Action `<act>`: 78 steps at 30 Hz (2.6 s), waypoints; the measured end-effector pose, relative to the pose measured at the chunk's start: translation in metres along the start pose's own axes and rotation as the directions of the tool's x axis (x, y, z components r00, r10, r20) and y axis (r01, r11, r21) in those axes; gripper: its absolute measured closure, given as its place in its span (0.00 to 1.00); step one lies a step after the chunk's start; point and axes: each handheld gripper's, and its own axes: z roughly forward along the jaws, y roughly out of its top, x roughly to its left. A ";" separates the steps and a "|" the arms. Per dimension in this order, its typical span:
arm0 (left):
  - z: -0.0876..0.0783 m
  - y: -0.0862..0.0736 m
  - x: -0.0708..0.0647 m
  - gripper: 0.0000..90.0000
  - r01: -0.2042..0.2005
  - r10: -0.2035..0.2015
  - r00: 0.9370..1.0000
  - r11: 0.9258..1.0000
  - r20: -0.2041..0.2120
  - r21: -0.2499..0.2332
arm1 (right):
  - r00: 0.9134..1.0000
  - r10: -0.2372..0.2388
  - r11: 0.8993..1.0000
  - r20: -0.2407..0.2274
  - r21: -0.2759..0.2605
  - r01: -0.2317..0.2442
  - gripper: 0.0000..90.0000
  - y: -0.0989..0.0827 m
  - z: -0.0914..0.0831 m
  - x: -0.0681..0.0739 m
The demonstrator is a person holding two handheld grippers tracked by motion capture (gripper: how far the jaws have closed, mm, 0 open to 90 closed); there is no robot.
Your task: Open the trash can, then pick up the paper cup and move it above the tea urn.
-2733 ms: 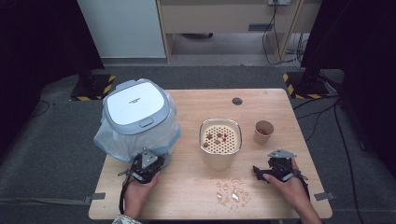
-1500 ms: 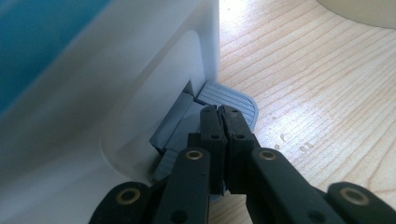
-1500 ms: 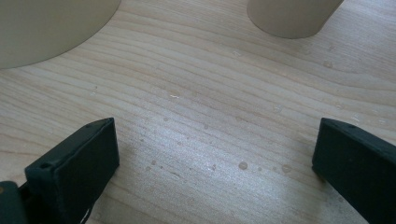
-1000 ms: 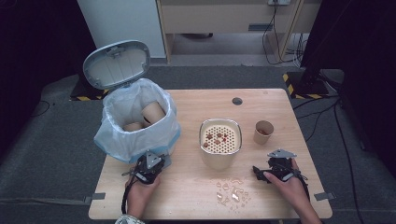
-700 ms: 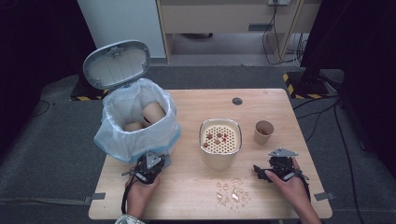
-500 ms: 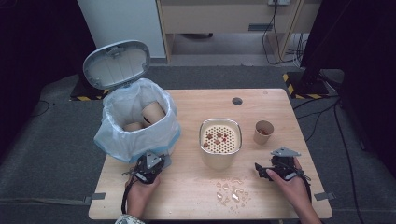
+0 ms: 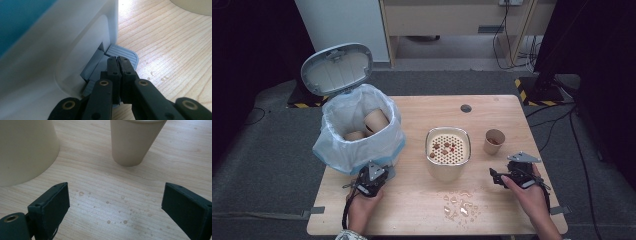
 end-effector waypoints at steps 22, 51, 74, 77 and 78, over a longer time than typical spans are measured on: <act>0.000 0.000 0.000 0.97 -0.005 0.005 1.000 1.000 -0.003 0.001 | 1.000 0.022 0.999 0.001 -0.028 -0.021 0.07 0.044 -0.017 -0.017; 0.000 0.000 0.000 0.97 0.000 0.000 1.000 1.000 0.003 -0.002 | 0.993 0.115 0.987 0.035 -0.117 -0.110 0.09 0.049 0.054 -0.018; 0.000 -0.001 0.001 0.97 0.005 -0.005 1.000 1.000 0.004 -0.005 | 0.989 0.144 0.978 0.046 -0.157 -0.135 0.24 0.048 0.092 -0.021; 0.000 -0.001 0.000 0.97 0.005 -0.005 1.000 1.000 0.003 -0.005 | 0.989 0.142 0.977 0.047 -0.165 -0.133 0.27 0.048 0.092 -0.020; 0.000 -0.001 0.000 0.97 0.005 -0.005 1.000 1.000 0.003 -0.005 | 0.989 0.142 0.977 0.047 -0.165 -0.133 0.27 0.048 0.092 -0.020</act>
